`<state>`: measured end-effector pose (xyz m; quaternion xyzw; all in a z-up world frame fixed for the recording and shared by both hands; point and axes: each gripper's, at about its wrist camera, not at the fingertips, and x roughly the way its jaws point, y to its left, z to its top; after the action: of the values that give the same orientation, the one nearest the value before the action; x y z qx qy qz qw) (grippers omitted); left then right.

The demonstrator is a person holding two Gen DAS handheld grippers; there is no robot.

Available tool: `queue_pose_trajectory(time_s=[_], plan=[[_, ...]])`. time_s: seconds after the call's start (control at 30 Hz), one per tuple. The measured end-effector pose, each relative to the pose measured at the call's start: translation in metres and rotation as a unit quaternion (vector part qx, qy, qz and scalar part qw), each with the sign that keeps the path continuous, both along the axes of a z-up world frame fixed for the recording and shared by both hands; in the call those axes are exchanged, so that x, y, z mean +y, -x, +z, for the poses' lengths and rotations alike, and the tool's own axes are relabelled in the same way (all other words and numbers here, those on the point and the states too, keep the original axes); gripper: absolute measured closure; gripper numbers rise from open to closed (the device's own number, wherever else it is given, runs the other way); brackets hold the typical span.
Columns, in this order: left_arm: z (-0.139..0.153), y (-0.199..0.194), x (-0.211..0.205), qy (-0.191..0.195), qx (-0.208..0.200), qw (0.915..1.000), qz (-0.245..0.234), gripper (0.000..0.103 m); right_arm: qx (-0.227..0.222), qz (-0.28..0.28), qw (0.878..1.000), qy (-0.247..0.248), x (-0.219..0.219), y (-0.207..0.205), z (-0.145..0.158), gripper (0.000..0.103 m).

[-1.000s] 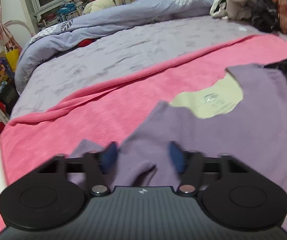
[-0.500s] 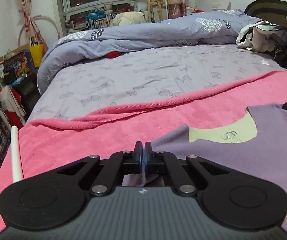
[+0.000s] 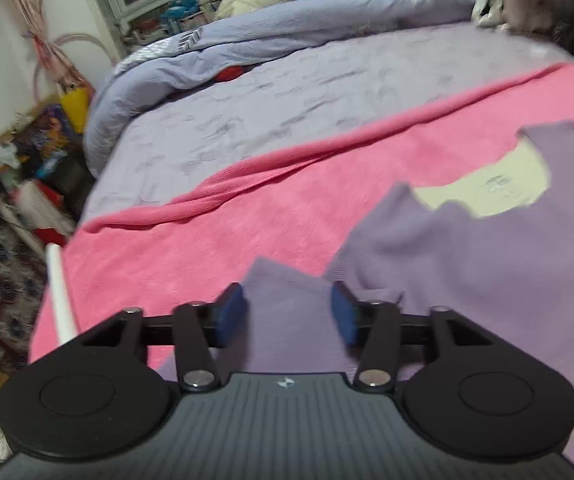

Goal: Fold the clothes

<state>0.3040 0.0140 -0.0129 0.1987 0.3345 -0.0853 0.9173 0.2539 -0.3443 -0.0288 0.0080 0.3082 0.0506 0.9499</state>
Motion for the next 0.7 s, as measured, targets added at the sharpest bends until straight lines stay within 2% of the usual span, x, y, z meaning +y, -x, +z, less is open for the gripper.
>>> queue_pose_trajectory(time_s=[0.03, 0.1, 0.13, 0.17, 0.2, 0.27, 0.3, 0.37, 0.47, 0.57, 0.7], plan=[[0.0, -0.007, 0.0, -0.008, -0.008, 0.9996, 0.027, 0.045, 0.014, 0.002, 1.0, 0.027, 0.009, -0.005, -0.004, 0.039], [0.002, -0.023, 0.003, -0.021, -0.023, 0.9956, 0.088, 0.051, 0.005, -0.009, 0.998, 0.064, 0.021, -0.01, -0.002, 0.075], [0.006, -0.029, 0.012, -0.016, -0.026, 0.9913, 0.128, 0.06, 0.0, -0.023, 0.996, 0.083, 0.025, -0.013, 0.001, 0.091], [0.013, -0.032, 0.024, 0.001, -0.027, 0.9873, 0.156, 0.064, -0.01, -0.058, 0.993, 0.101, 0.026, -0.015, 0.004, 0.094], [0.02, -0.032, 0.037, 0.016, -0.03, 0.9835, 0.178, 0.063, -0.019, -0.091, 0.989, 0.117, 0.026, -0.017, 0.007, 0.094], [0.036, -0.02, 0.06, 0.028, -0.047, 0.9796, 0.194, 0.06, -0.024, -0.081, 0.992, 0.092, 0.019, -0.008, 0.016, 0.091], [0.043, -0.01, 0.069, 0.02, -0.057, 0.9788, 0.196, 0.06, -0.024, -0.07, 0.995, 0.071, 0.016, 0.0, 0.02, 0.09], [0.056, 0.012, 0.085, 0.012, -0.069, 0.9798, 0.187, 0.06, -0.027, -0.054, 0.996, 0.072, 0.016, 0.02, 0.028, 0.083], [0.068, 0.053, 0.097, 0.033, -0.058, 0.987, 0.146, 0.059, -0.04, -0.035, 0.995, 0.08, 0.019, 0.053, 0.035, 0.069], [0.068, 0.103, 0.09, 0.045, -0.046, 0.9928, 0.101, 0.055, -0.032, -0.011, 0.998, 0.046, 0.02, 0.085, 0.039, 0.068], [0.058, 0.175, 0.073, 0.062, -0.021, 0.9965, 0.052, 0.051, -0.037, 0.01, 0.998, 0.049, 0.029, 0.14, 0.04, 0.062]])
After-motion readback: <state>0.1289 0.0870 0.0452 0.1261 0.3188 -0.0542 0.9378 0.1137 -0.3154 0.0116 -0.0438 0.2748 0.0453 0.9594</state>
